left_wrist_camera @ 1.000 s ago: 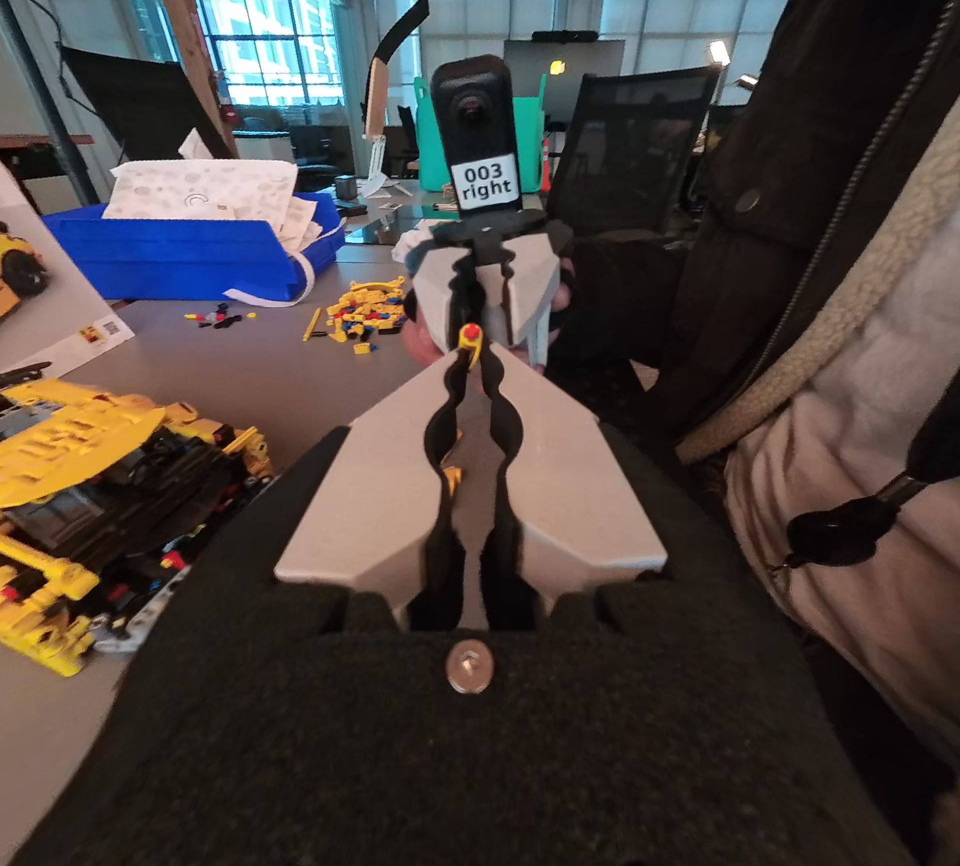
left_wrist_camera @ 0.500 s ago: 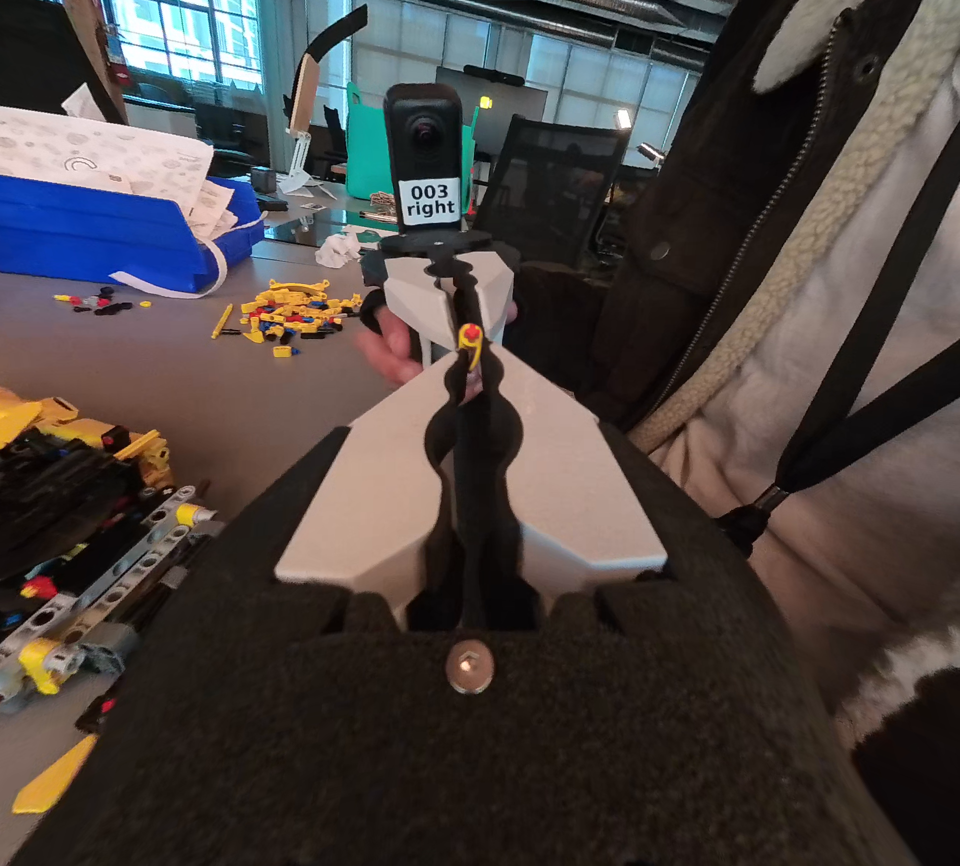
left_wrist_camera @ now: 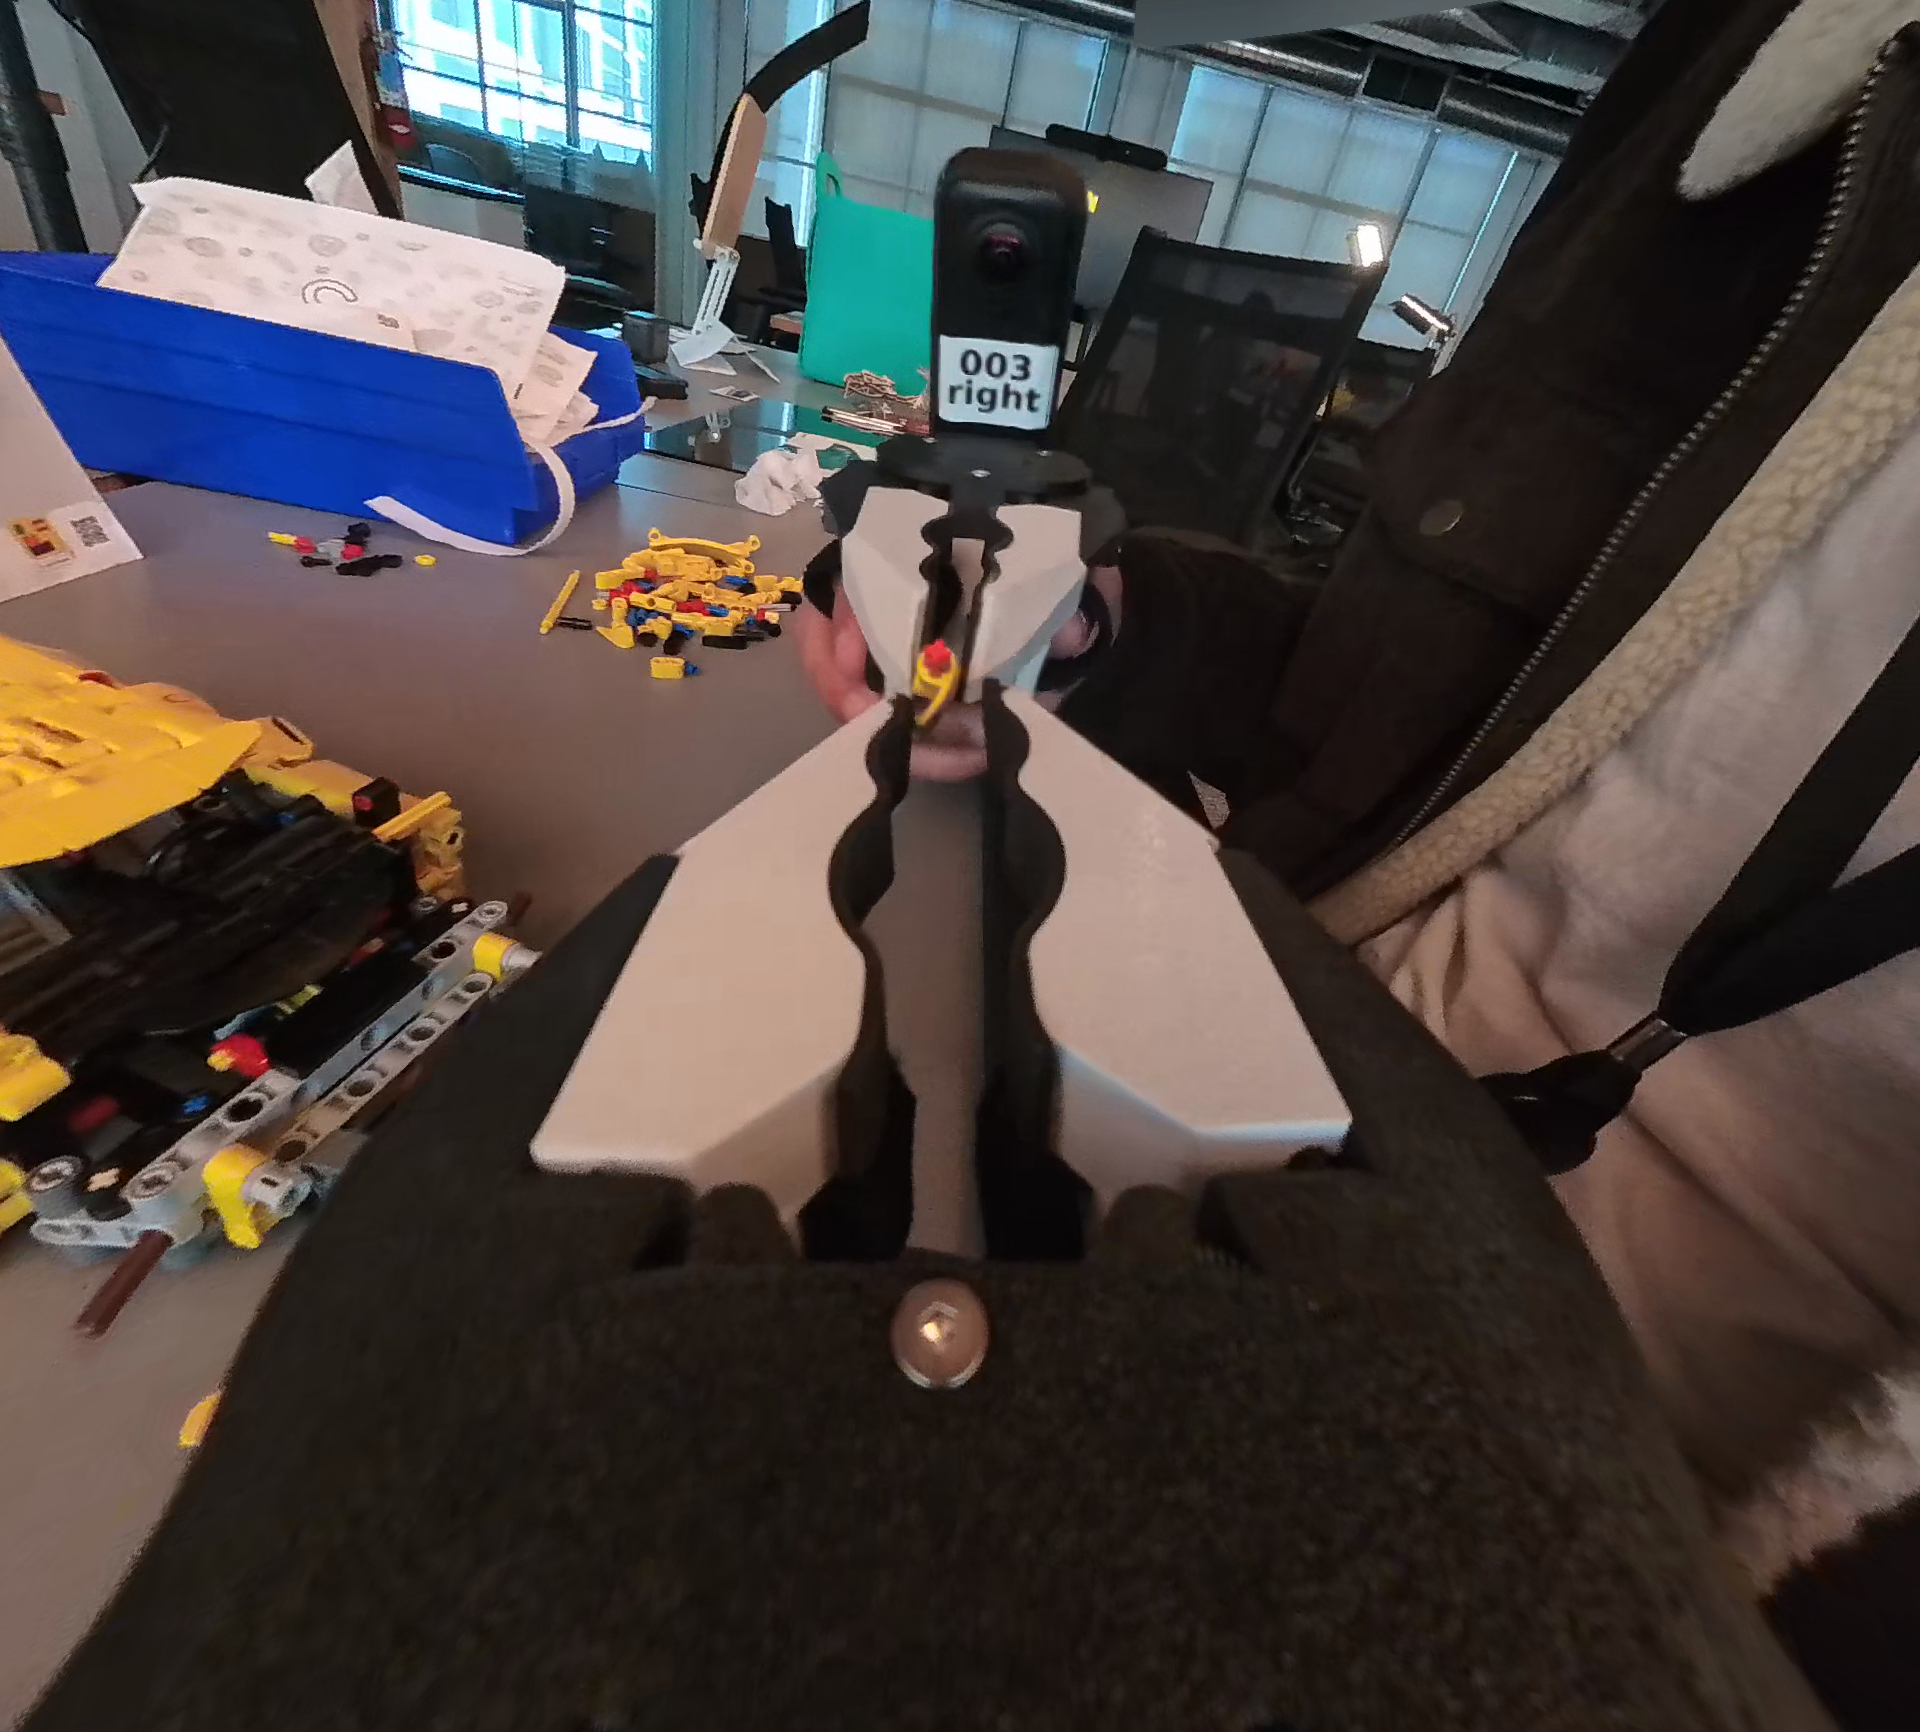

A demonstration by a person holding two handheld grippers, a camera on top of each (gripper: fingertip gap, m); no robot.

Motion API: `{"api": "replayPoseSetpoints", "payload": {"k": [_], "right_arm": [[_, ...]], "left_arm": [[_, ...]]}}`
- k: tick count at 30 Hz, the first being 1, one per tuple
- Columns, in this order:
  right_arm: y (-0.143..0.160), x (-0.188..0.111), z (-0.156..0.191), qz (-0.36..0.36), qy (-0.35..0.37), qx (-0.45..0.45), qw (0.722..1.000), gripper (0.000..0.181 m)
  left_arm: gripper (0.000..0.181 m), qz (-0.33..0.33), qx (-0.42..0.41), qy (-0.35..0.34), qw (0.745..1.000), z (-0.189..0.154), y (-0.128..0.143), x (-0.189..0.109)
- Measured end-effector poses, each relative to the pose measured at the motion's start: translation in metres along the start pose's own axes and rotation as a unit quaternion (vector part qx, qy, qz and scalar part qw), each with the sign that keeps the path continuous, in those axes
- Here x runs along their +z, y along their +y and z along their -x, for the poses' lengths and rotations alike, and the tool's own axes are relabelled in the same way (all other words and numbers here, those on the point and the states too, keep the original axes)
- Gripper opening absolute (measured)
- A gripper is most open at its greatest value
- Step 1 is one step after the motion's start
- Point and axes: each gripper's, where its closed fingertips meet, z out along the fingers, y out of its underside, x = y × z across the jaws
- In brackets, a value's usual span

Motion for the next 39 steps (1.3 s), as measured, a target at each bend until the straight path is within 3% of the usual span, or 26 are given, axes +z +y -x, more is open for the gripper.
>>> {"api": "replayPoseSetpoints", "payload": {"k": [36,39], "right_arm": [[-0.0002,-0.0002,0.002,-0.004,-0.006,0.007,1.0,0.006],[-0.0031,0.0028,0.0036,-0.016,0.005,-0.015,1.0,0.017]], "left_arm": [[0.004,0.002,0.014,-0.002,1.0,-0.0008,-0.0022,-0.0049],[0.003,0.001,0.032,-0.008,0.999,-0.001,-0.003,-0.0046]]}}
